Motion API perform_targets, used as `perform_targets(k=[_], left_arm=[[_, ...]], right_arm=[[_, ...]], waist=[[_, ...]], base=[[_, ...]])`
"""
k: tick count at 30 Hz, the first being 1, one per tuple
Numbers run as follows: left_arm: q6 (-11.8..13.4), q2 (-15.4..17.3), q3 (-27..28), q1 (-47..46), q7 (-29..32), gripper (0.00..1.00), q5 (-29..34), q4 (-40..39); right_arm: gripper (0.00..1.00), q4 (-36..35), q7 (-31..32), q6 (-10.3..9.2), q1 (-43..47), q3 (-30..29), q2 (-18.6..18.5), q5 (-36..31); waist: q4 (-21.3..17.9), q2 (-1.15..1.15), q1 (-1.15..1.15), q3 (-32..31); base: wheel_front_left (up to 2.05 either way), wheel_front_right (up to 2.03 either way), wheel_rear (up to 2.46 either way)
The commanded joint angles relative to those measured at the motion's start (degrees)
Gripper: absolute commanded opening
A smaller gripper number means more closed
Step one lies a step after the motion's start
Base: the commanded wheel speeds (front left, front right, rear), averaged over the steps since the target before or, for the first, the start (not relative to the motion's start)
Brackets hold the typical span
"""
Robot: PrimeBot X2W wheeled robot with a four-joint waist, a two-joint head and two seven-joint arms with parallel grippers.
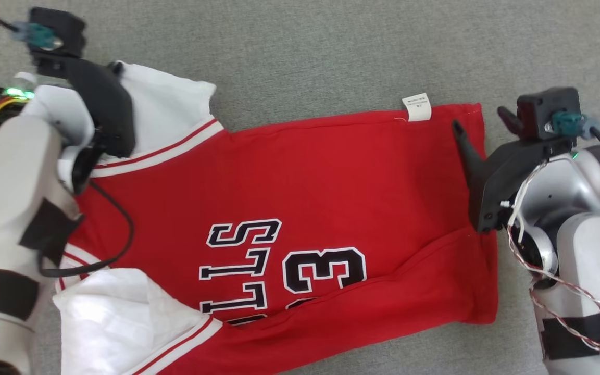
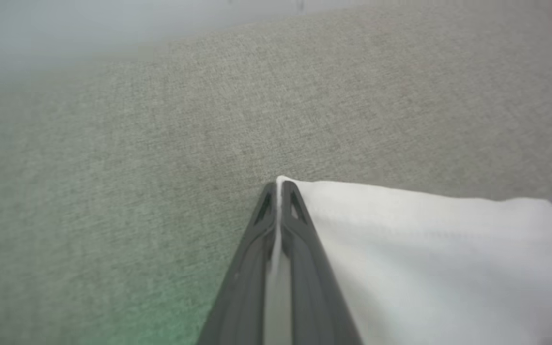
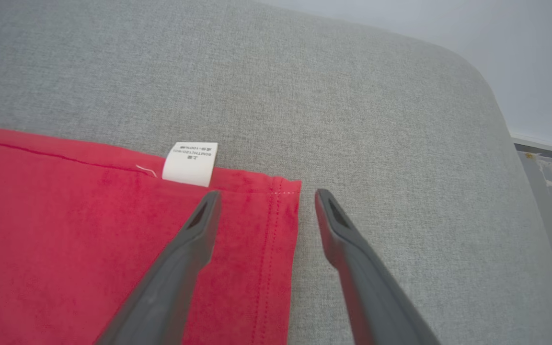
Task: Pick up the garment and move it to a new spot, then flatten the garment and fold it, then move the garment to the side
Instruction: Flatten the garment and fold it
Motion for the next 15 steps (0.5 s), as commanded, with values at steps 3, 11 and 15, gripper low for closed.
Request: perform_targets(k=[3, 11, 15], left_arm=[[-0.3, 1.9, 1.1, 1.9, -0.2, 0.0, -1.5, -1.4], [0.1, 2.6, 1.3, 3.0, 0.9, 0.0, -3.0, -5.7], [0.6, 2.6, 1.3, 3.7, 0.7, 0.0, -3.3, -7.4]], right_arm=[[1.0, 0.5, 3.0, 0.07, -2.1, -0.1, -0.9, -2.8], [1.0, 4.2, 7.1, 0.07, -6.3, -1.9, -1.7, -7.0], [1.0, 6.7, 8.1, 0.07, -7.1, -1.7, -2.1, -6.1]], waist=[[0.6, -0.01, -0.01, 0.0], [2.0, -0.01, -0.01, 0.6], [2.4, -0.01, -0.01, 0.8]], base=[[0.0, 0.0, 0.0], [0.0, 0.0, 0.0], [0.0, 0.0, 0.0]])
